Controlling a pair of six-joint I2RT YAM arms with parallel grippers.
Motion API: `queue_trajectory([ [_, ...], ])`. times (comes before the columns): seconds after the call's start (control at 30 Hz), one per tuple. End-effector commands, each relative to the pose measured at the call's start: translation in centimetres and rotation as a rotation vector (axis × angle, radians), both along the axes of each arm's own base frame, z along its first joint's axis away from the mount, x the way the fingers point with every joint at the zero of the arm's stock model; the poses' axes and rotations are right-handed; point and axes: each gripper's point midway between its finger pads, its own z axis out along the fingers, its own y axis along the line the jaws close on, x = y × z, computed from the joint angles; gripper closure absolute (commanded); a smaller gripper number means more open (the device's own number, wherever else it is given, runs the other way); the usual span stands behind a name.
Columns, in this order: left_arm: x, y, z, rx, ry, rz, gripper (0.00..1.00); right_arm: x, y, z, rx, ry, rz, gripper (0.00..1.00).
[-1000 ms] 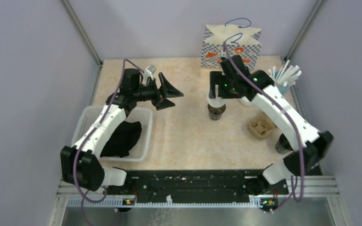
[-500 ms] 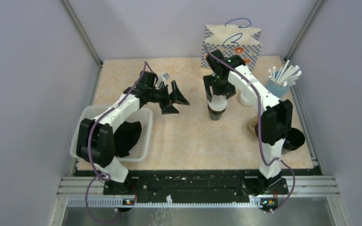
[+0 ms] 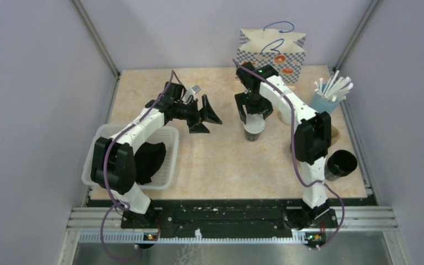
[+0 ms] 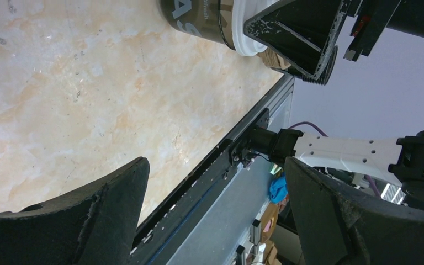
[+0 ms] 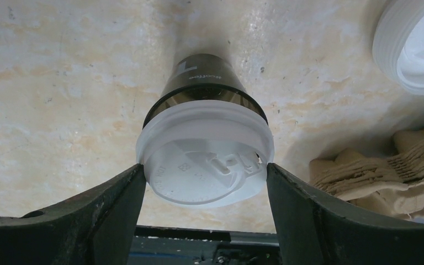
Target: Pack the takeout coffee
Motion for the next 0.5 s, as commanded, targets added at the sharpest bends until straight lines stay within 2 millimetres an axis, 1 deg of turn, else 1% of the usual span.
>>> queue_trajectory([
  [0.0,0.23,-0.49,1.39,-0.024,-0.052,-0.048,0.02,0.64,-0.08,1.18,-0.015,-0.027,0.011,0.21],
  [0.1,0.19,-0.52,1.37,-0.024,-0.05,-0.055,0.02,0.66,-0.26,1.13,-0.024,-0.024,0.01,0.21],
  [0.23,0.15,-0.54,1.36,-0.023,-0.046,-0.061,0.02,0.45,-0.02,0.7,-0.014,-0.006,0.011,0.21],
  [0.47,0.44,-0.69,1.37,-0.027,-0.043,-0.07,0.02,0.78,-0.09,0.43,-0.03,-0.004,0.006,0.2],
])
